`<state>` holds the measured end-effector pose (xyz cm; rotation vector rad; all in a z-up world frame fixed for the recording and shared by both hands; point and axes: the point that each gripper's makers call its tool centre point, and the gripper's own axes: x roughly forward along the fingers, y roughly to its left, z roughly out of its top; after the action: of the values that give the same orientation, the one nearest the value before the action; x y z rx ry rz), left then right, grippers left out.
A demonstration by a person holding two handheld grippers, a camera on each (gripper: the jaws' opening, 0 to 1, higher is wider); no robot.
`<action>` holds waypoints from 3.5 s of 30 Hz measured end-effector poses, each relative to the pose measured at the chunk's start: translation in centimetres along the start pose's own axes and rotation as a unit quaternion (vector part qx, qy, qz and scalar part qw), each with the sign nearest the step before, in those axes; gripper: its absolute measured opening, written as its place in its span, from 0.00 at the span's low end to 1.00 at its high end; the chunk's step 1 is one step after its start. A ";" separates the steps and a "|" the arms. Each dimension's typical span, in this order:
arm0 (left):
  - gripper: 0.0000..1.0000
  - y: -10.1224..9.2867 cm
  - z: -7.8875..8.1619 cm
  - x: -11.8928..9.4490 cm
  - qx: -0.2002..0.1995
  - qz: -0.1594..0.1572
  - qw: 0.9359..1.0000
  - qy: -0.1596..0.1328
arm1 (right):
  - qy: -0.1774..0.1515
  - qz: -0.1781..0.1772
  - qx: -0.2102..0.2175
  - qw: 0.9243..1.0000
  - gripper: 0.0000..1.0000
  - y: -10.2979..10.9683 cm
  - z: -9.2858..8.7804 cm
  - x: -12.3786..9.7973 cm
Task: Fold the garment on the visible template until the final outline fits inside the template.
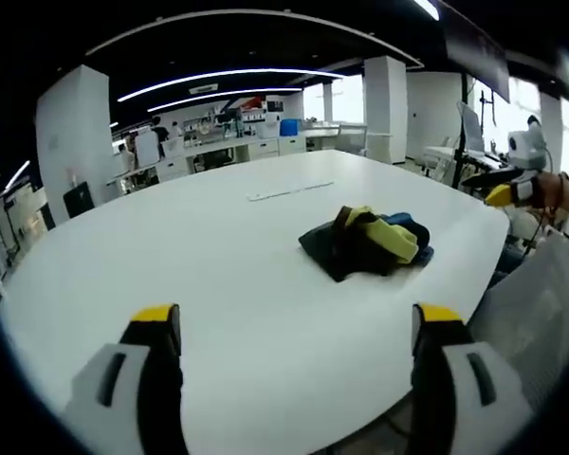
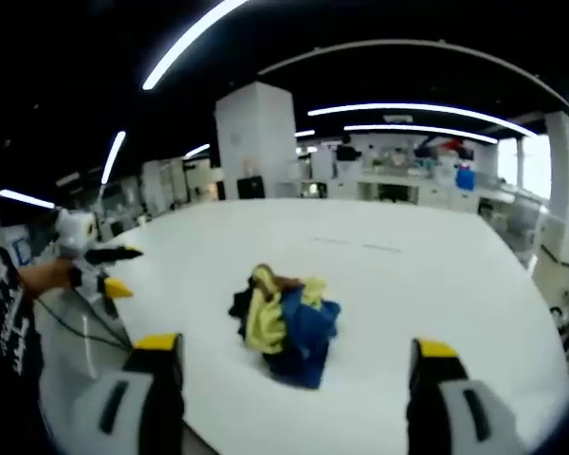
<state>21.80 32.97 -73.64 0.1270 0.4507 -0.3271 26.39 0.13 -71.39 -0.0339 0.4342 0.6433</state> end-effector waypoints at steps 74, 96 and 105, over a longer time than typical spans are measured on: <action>0.36 -5.0 1.1 12.3 0.110 -0.174 0.978 0.025 | 0.044 0.099 -0.017 0.994 0.39 2.2 -0.7 9.6; 0.16 -6.5 0.3 17.7 0.136 -0.209 0.968 0.039 | 0.087 0.104 -0.032 0.990 0.21 1.4 -2.4 13.6; 0.08 -7.4 -0.2 18.7 0.147 -0.221 0.963 0.044 | 0.083 0.093 -0.047 0.991 0.10 1.1 -2.3 13.9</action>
<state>35.10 20.83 -82.58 0.3345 0.5162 -0.8307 34.75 8.58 -78.96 -0.1392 0.5713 0.8486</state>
